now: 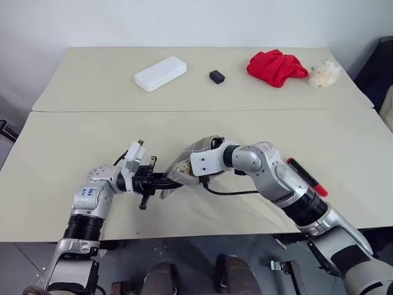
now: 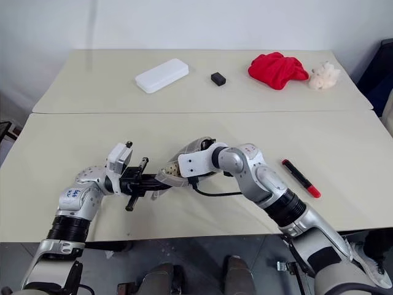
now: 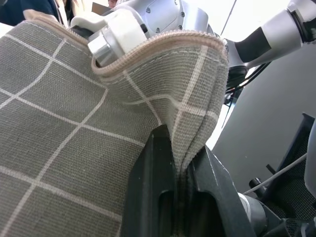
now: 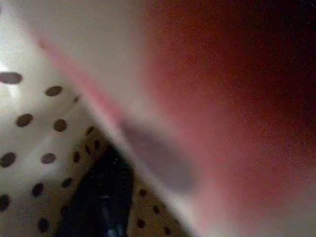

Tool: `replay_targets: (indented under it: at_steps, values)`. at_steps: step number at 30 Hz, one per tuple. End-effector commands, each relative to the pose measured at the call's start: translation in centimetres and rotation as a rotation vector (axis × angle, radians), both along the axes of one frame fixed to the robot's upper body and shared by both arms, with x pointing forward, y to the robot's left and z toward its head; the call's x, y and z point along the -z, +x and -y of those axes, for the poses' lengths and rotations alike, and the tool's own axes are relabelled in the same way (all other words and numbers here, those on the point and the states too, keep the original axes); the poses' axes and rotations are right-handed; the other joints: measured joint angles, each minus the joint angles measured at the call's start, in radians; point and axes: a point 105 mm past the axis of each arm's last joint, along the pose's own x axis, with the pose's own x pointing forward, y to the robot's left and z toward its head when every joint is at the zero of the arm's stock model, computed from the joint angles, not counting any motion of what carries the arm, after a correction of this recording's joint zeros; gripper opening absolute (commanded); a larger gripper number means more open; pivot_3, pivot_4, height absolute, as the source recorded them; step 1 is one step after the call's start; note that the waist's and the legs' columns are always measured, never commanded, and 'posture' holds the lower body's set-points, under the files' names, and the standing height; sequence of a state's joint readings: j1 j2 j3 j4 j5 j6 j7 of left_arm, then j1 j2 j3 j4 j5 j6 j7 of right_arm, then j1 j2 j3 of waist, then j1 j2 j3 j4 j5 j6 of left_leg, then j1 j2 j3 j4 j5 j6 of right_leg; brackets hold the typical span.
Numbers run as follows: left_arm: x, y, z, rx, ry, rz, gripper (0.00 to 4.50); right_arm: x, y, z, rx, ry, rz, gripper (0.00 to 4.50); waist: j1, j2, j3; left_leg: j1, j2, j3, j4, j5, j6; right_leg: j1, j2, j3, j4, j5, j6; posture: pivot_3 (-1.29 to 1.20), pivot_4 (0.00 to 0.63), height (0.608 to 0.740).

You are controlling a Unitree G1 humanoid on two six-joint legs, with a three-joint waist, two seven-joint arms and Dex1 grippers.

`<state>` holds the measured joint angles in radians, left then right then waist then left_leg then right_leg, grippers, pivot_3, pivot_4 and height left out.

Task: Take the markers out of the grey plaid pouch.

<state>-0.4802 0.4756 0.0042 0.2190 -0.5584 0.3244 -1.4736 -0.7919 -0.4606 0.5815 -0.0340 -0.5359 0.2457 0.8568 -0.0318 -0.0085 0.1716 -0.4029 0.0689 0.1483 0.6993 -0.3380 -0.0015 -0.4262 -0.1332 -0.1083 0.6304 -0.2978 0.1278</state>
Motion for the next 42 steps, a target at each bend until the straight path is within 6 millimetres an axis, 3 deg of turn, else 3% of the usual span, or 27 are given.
replay_targets:
  at_steps: [1, 6, 7, 15, 21, 33, 38, 42]
  values:
    - [-1.3, -0.9, 0.5, 0.096, -0.058, 0.062, 0.00, 0.6, 0.4, 0.3, 0.026, -0.001, -0.003, 1.68, 0.000, 0.000, 0.000, 0.000, 0.000, 0.000, 0.000, 0.000, 0.000, 0.000, 0.000, 0.000, 0.000, 0.000, 0.000, 0.00, 0.150, 0.740]
    - [-1.2, -0.7, 0.1, 0.073, -0.061, 0.070, 0.00, -0.5, 0.2, 0.9, 0.013, 0.013, 0.022, 0.08, 0.000, 0.000, 0.000, 0.000, 0.000, 0.000, 0.000, 0.000, 0.000, 0.000, 0.000, 0.000, 0.000, 0.000, 0.000, 0.00, 0.150, 0.740]
    - [-1.3, -0.6, 0.0, 0.067, -0.062, 0.072, 0.00, -0.8, 0.1, 1.0, 0.008, 0.019, 0.029, 0.03, 0.000, 0.000, 0.000, 0.000, 0.000, 0.000, 0.000, 0.000, 0.000, 0.000, 0.000, 0.000, 0.000, 0.000, 0.000, 0.00, 0.150, 0.740]
    - [-1.4, 0.3, -1.4, -0.021, -0.047, 0.125, 0.00, -2.9, -1.1, 3.0, -0.039, 0.095, 0.030, 0.03, 0.002, 0.000, 0.000, 0.000, 0.000, 0.000, 0.000, 0.000, 0.000, 0.000, 0.000, 0.000, 0.000, 0.000, 0.000, 0.00, 0.150, 0.740]
    - [-0.8, 1.1, -2.4, -0.090, -0.034, 0.130, 0.00, -4.3, -3.0, 3.3, -0.125, 0.259, -0.092, 0.03, 0.003, 0.000, 0.000, 0.000, 0.000, 0.000, 0.000, 0.000, 0.000, 0.000, 0.000, 0.000, 0.000, 0.000, 0.000, 0.00, 0.150, 0.740]
    - [-0.6, 1.3, -2.5, -0.096, -0.031, 0.111, 0.00, -4.9, -5.1, 4.2, -0.216, 0.303, -0.136, 0.03, 0.005, 0.000, 0.000, 0.000, 0.000, 0.000, 0.000, 0.000, 0.000, 0.000, 0.000, 0.000, 0.000, 0.000, 0.000, 0.00, 0.150, 0.740]
    - [-1.3, 0.7, -1.7, -0.016, -0.057, 0.092, 0.00, -5.0, -5.2, 4.5, -0.166, 0.335, -0.207, 0.03, 0.005, 0.000, 0.000, 0.000, 0.000, 0.000, 0.000, 0.000, 0.000, 0.000, 0.000, 0.000, 0.000, 0.000, 0.000, 0.00, 0.150, 0.740]
    - [-2.3, -0.8, 1.1, 0.154, -0.069, 0.120, 0.00, -5.7, -5.8, 4.7, -0.124, 0.360, -0.285, 0.03, 0.011, 0.000, 0.000, 0.000, 0.000, 0.000, 0.001, 0.000, 0.000, 0.000, 0.000, 0.000, 0.000, 0.000, 0.000, 0.00, 0.150, 0.740]
